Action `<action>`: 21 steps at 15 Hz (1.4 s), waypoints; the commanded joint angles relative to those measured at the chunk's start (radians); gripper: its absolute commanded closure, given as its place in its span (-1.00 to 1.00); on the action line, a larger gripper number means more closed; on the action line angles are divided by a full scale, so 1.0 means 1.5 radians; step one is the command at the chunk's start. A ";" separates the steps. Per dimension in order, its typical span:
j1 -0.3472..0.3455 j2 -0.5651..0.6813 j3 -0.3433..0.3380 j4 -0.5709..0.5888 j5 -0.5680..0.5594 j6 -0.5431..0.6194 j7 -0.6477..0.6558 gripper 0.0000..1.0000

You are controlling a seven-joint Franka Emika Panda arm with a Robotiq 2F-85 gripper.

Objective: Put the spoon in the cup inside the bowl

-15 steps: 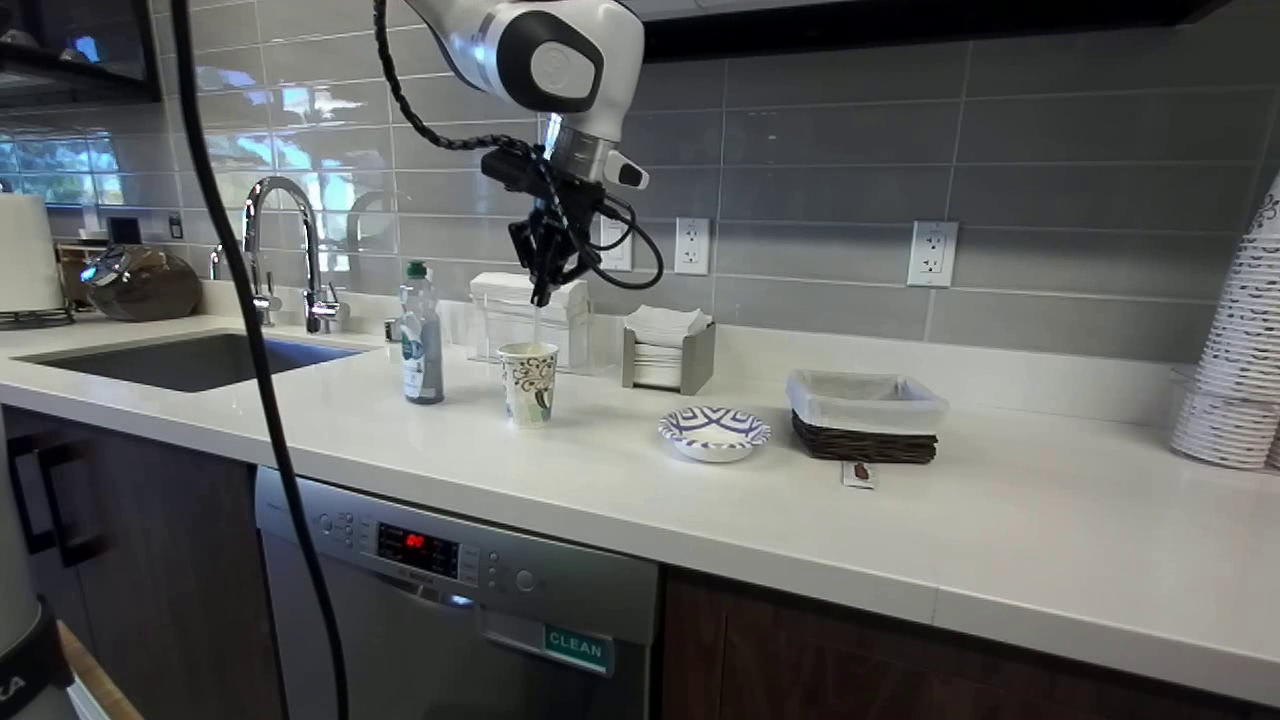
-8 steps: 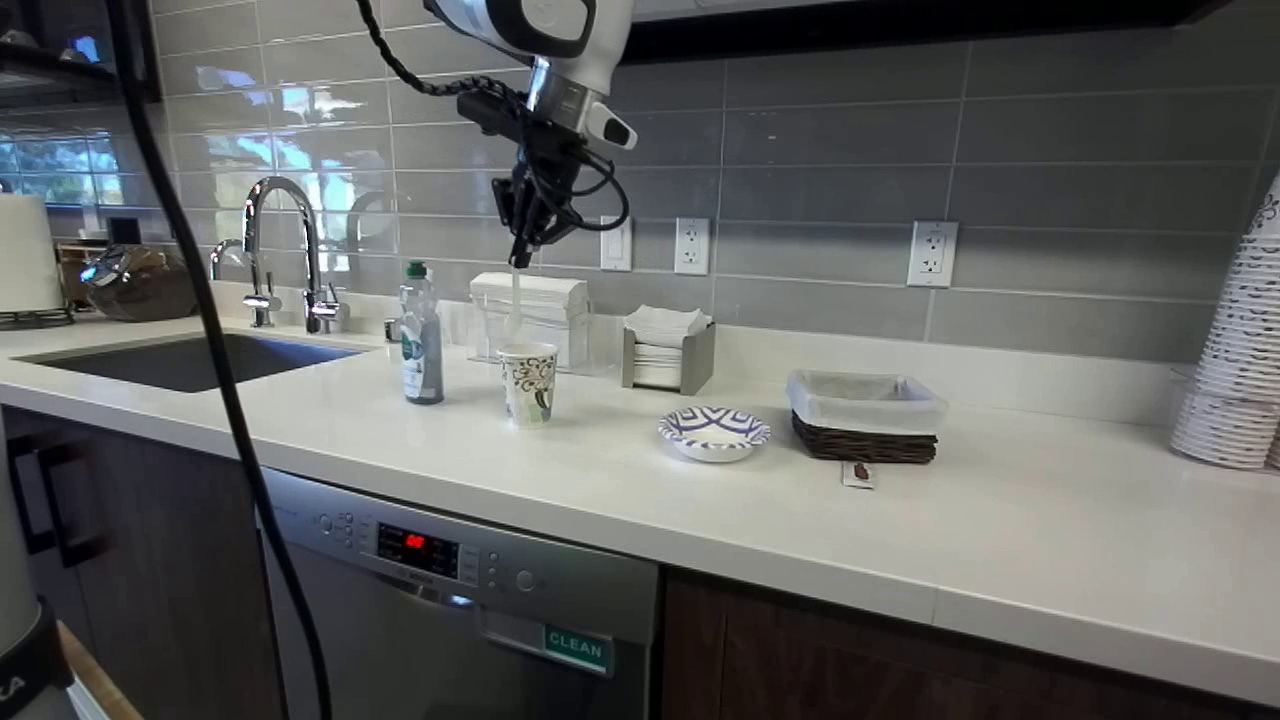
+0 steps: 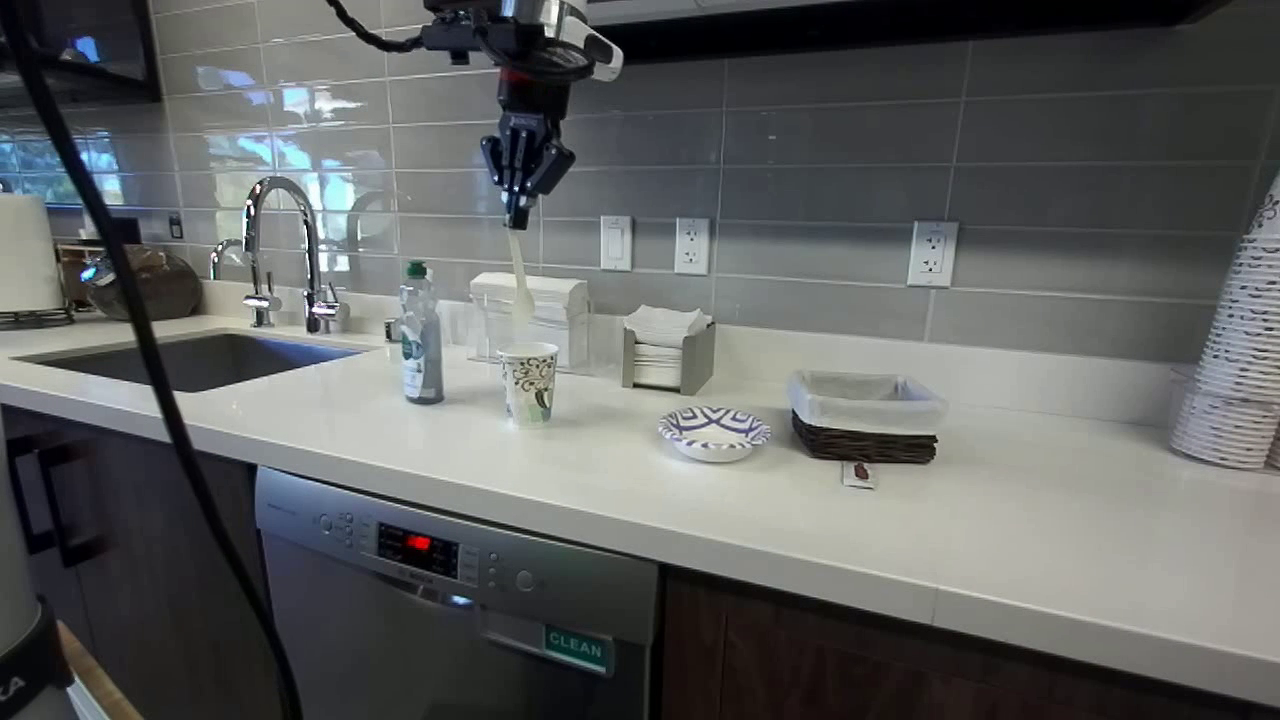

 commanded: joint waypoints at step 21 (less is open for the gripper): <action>-0.023 0.063 0.000 -0.223 -0.636 0.445 0.003 0.98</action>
